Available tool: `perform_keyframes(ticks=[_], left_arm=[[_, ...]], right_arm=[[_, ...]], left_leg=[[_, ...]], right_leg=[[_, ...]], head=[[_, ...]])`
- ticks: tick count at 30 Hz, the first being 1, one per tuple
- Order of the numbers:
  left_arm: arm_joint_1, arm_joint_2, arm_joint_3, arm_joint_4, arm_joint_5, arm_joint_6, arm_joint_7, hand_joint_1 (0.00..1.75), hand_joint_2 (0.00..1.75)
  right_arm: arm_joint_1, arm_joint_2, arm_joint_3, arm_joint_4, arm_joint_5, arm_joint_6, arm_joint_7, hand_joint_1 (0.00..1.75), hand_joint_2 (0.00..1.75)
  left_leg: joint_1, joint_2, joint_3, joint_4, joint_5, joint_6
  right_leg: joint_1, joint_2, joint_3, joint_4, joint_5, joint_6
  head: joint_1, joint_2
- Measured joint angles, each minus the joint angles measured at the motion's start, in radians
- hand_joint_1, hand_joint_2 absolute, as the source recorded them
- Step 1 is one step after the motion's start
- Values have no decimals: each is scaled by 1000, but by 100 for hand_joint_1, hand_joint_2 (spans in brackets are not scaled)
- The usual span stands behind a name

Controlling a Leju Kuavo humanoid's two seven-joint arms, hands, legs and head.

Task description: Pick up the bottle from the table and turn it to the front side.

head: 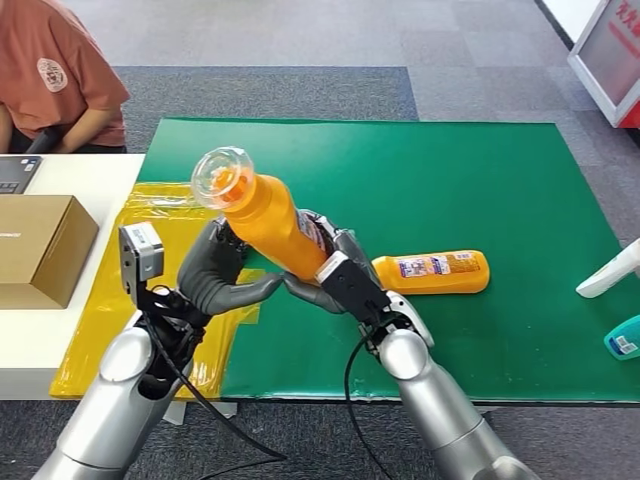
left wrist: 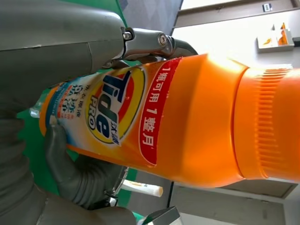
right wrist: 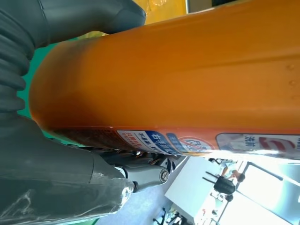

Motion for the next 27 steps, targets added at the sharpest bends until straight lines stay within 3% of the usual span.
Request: perform_keyframes(ticks=[11, 15, 27], left_arm=[[-41, 3, -34, 29, -63, 72, -17, 0, 175], [-45, 7, -35, 29, -80, 86, -22, 173, 175], [-47, 19, -38, 29, -83, 85, -32, 175, 175]], right_arm=[[-2, 5, 70, 5, 45, -24, -7, 175, 175], [-2, 5, 90, 5, 46, -24, -7, 175, 175], [-3, 5, 102, 5, 44, -24, -3, 175, 175]], left_leg=[[0, 0, 0, 0, 0, 0], [0, 0, 0, 0, 0, 0], [0, 0, 0, 0, 0, 0]], right_leg=[[0, 0, -1, 0, 0, 0], [0, 0, -1, 0, 0, 0], [0, 0, -1, 0, 0, 0]], head=[[0, 0], [0, 0], [0, 0]])
